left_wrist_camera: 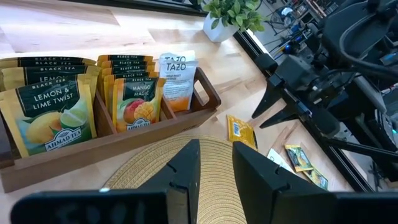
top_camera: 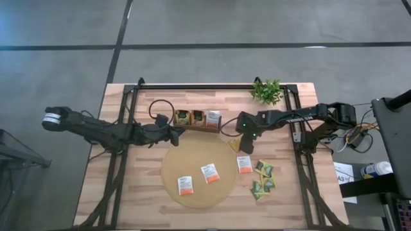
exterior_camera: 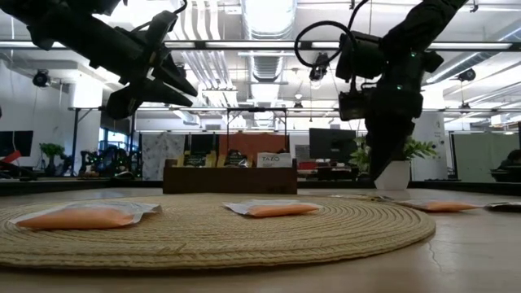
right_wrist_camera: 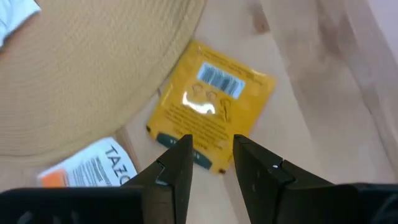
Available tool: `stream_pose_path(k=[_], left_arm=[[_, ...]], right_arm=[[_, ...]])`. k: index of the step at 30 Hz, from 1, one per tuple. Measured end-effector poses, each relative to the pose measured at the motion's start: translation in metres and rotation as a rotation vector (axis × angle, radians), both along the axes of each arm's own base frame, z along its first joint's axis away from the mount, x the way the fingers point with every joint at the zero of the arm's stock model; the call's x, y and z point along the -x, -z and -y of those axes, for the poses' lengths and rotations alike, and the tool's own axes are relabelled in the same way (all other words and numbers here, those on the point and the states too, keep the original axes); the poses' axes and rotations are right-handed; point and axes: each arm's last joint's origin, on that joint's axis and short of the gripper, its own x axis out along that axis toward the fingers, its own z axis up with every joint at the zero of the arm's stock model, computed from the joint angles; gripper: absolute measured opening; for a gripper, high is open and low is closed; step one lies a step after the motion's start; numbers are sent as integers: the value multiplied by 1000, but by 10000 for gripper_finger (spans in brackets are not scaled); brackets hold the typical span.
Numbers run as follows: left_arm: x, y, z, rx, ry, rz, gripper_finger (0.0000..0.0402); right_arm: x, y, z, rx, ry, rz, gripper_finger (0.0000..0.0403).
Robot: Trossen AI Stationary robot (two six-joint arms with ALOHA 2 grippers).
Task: Pick & Place Tea
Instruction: Put the yellow tea bag into the middle section of the wooden organizer
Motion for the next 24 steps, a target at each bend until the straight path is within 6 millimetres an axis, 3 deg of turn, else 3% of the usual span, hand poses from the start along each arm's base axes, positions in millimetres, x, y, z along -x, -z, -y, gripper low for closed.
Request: stream_pose_path(k=[7, 15, 19, 24], left_arm=[[0, 0, 0, 5, -2, 3, 87], [-2, -3, -1, 271, -125, 166, 87], [-6, -15, 0, 245, -95, 282, 87], [-7, -20, 0, 199, -75, 305, 87]], right_arm=[[2, 3, -1, -5, 7, -5, 111], [5, 17, -1, -7, 10, 6, 111], [2, 15, -2, -17, 20, 29, 111], [5, 22, -4, -36, 7, 4, 111]])
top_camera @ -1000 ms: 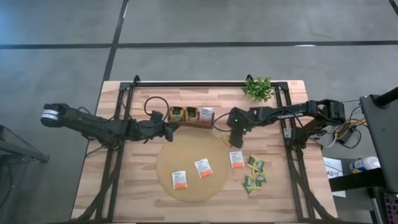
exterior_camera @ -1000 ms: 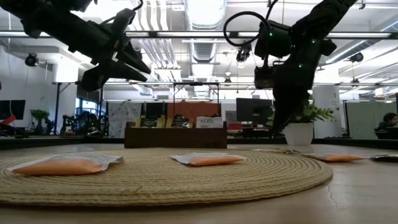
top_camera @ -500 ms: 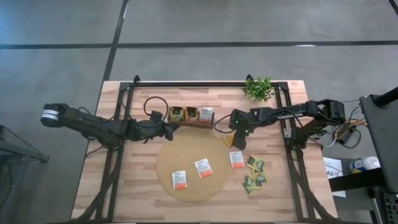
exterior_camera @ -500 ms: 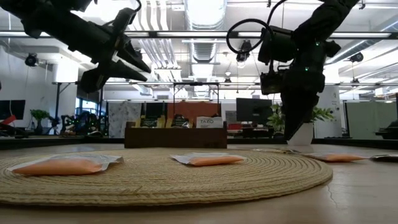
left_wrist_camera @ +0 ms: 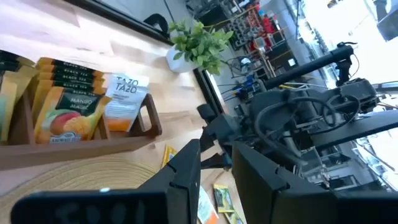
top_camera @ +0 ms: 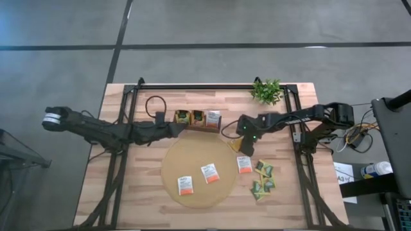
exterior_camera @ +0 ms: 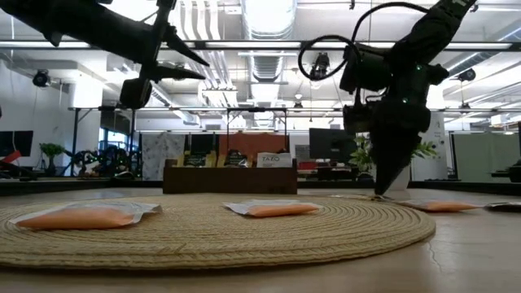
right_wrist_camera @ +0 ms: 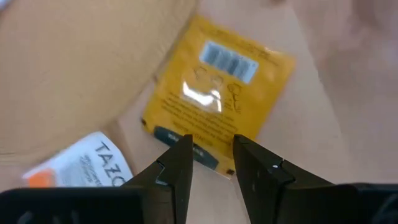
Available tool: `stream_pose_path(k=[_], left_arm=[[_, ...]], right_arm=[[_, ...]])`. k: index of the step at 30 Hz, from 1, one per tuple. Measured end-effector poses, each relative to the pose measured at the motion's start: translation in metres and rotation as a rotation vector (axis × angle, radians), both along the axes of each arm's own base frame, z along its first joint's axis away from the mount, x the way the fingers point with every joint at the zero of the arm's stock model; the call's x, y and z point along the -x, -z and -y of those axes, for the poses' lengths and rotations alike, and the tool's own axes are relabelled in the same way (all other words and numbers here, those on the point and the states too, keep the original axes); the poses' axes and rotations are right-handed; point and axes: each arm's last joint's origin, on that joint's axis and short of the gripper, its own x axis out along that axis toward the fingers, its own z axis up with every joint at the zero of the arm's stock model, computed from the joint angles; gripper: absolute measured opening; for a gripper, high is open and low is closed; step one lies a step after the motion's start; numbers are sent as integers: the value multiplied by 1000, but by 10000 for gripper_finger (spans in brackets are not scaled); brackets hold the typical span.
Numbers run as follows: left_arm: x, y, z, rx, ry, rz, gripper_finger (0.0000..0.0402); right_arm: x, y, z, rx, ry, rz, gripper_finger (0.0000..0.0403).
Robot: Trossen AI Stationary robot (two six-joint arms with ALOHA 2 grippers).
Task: Pick & Place Tea
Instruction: Put the yellow tea bag into the middle section of the wooden organizer
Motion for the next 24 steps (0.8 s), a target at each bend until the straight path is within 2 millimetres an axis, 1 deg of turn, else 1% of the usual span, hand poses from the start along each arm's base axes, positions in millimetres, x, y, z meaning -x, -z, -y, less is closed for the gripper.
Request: stream_pose_path(k=[6, 10, 18, 20, 22, 24], left_arm=[[0, 0, 0, 1, -1, 3, 87], [0, 0, 0, -18, -6, -8, 87], [-2, -6, -1, -15, -12, 69, 87], [-4, -9, -2, -40, 14, 91, 87], [-8, -11, -1, -80, 79, 111, 87], [-14, -13, 1, -128, 141, 91, 87]], right_arm=[[1, 5, -2, -28, 3, -18, 111], [0, 5, -4, -25, -4, -12, 111], [-3, 0, -10, -22, -28, 10, 111], [-3, 0, -12, -19, -39, 10, 111], [-3, -2, -13, -22, -38, 14, 111], [-3, -4, -16, -21, -46, 29, 111]])
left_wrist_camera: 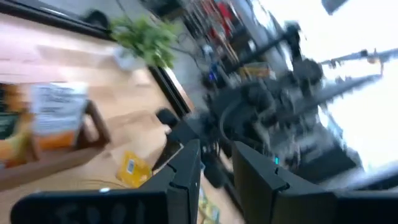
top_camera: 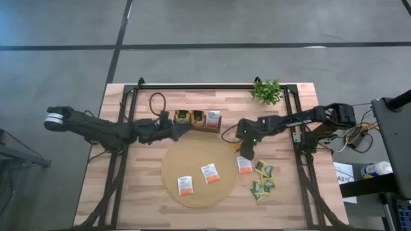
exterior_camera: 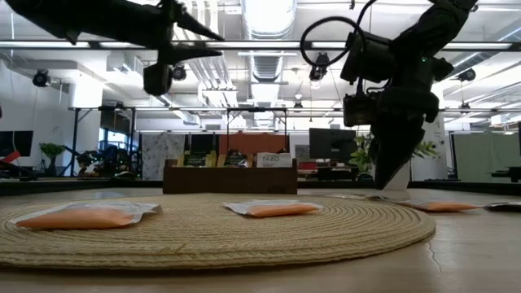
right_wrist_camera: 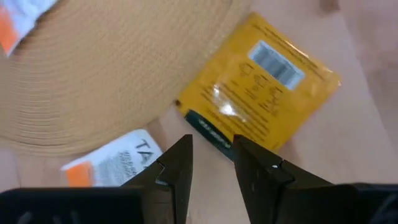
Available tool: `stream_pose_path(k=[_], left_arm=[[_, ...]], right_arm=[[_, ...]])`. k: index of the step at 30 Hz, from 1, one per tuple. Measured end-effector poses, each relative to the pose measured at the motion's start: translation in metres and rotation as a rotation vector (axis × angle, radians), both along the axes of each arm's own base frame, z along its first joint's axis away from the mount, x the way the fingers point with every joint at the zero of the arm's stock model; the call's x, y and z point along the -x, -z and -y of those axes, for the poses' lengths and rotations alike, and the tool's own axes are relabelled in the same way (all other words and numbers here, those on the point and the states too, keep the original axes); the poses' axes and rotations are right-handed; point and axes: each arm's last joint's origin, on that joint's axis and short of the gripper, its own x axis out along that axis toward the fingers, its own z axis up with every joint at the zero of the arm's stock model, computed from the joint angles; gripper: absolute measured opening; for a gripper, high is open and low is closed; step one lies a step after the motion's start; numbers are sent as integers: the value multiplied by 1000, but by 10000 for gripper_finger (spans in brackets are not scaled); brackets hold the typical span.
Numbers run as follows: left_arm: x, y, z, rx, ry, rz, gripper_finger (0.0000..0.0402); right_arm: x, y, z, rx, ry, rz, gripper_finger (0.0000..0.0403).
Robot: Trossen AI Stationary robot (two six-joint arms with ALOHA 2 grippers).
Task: Pick & Place Tea
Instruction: Put the yellow tea bag into the middle section of the wooden organizer
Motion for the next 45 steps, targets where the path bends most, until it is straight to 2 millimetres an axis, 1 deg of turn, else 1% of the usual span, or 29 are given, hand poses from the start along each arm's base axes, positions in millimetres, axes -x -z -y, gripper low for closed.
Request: stream_pose_path(k=[2, 5, 8, 12, 17, 22, 25, 28, 32, 35, 38, 40, 43, 45], left_arm=[[-9, -2, 0, -71, 21, -27, 87], [-22, -4, -5, -175, 25, -81, 87], [-38, -5, -14, -214, 61, -122, 87], [-59, -4, -27, -257, 164, -185, 87], [-87, -2, -38, -333, 297, -278, 87], [-114, 4, -39, -437, 413, -358, 87], [-125, 9, -39, -430, 452, -420, 87], [-132, 10, -38, -421, 453, -457, 87], [-140, 13, -37, -400, 420, -476, 87], [-149, 18, -34, -401, 424, -493, 87], [-159, 25, -32, -389, 440, -548, 87], [-166, 33, -32, -372, 449, -620, 87], [-173, 39, -33, -352, 447, -716, 87], [-180, 37, -33, -349, 445, -732, 87]], right_arm=[[0, 0, -2, 4, -14, 5, 111], [-1, 3, -2, 5, -17, -6, 111], [-2, 10, -2, -6, 5, -32, 111], [-5, 14, -6, -18, 24, -41, 111], [-8, 13, -15, 80, 78, -23, 111], [-8, 13, -22, 165, 140, -19, 111], [-8, 11, -30, 223, 131, -8, 111], [-5, 5, -44, 336, 120, 34, 111], [9, 0, -62, 481, 88, 84, 111], [27, 2, -68, 516, 115, 108, 111], [45, 5, -68, 507, 167, 130, 111], [54, 4, -67, 490, 187, 169, 111], [63, 2, -63, 489, 217, 233, 111], [66, 2, -62, 503, 252, 283, 111]])
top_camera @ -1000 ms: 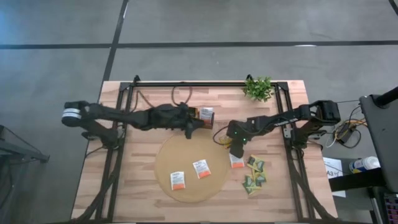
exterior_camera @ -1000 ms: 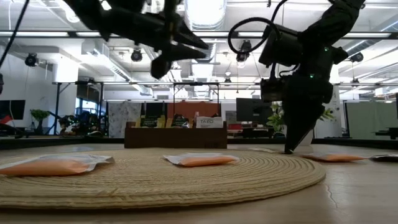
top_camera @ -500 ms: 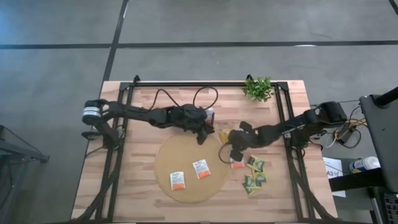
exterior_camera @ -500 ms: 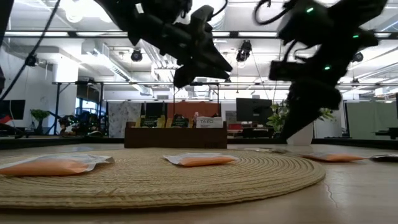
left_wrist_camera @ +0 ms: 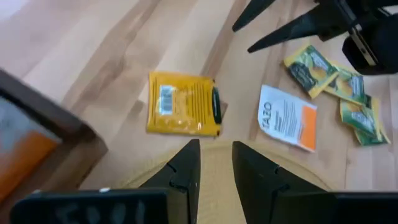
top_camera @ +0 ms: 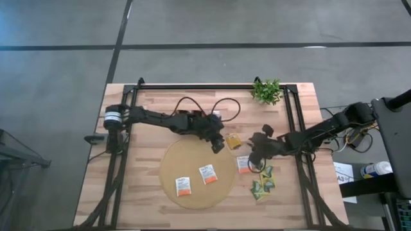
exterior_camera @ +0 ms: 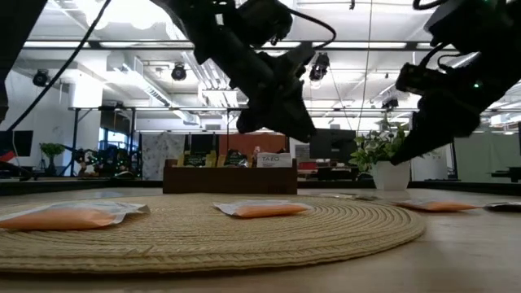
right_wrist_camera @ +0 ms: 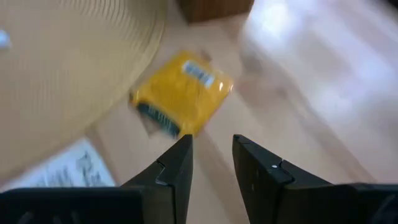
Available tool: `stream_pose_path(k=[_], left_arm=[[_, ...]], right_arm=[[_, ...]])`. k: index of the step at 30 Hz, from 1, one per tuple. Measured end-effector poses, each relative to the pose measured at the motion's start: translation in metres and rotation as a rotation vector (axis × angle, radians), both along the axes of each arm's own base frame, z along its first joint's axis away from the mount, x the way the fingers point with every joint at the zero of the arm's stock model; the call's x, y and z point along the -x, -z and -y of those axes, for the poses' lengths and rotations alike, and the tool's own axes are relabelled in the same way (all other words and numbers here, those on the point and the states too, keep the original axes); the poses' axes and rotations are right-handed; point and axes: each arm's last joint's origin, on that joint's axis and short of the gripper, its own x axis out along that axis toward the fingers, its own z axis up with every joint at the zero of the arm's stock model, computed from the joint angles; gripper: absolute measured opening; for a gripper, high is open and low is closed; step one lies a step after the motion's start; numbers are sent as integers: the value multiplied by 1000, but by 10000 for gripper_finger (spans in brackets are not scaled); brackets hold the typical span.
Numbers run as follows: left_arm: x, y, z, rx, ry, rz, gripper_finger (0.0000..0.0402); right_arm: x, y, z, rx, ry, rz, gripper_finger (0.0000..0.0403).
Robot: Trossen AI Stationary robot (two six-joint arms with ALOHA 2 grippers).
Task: Pick & Place Tea
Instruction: Put the yellow tea bag into the middle section of the wooden organizer
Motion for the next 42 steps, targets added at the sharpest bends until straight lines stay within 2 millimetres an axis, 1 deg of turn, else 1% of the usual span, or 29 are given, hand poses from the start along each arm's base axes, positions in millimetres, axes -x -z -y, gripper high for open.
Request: stream_pose_path(k=[6, 9, 16, 22, 37, 42], left_arm=[[-12, -10, -1, -18, 2, 20, 87], [-14, -11, -3, -17, -3, 29, 87], [-14, -3, -4, -5, -13, -1, 87], [-16, 2, -3, 14, -16, -18, 87], [-15, 3, -3, 25, -26, -20, 87], [-15, 3, -3, 51, -49, -20, 87]], right_arm=[[-1, 6, 1, 28, 32, 129, 111], [1, 12, 2, 49, 14, 102, 111], [7, 19, 3, 58, -3, 74, 111], [9, 21, 4, 63, -12, 62, 111], [11, 23, 4, 67, -20, 48, 111], [11, 23, 4, 98, -50, 29, 111]])
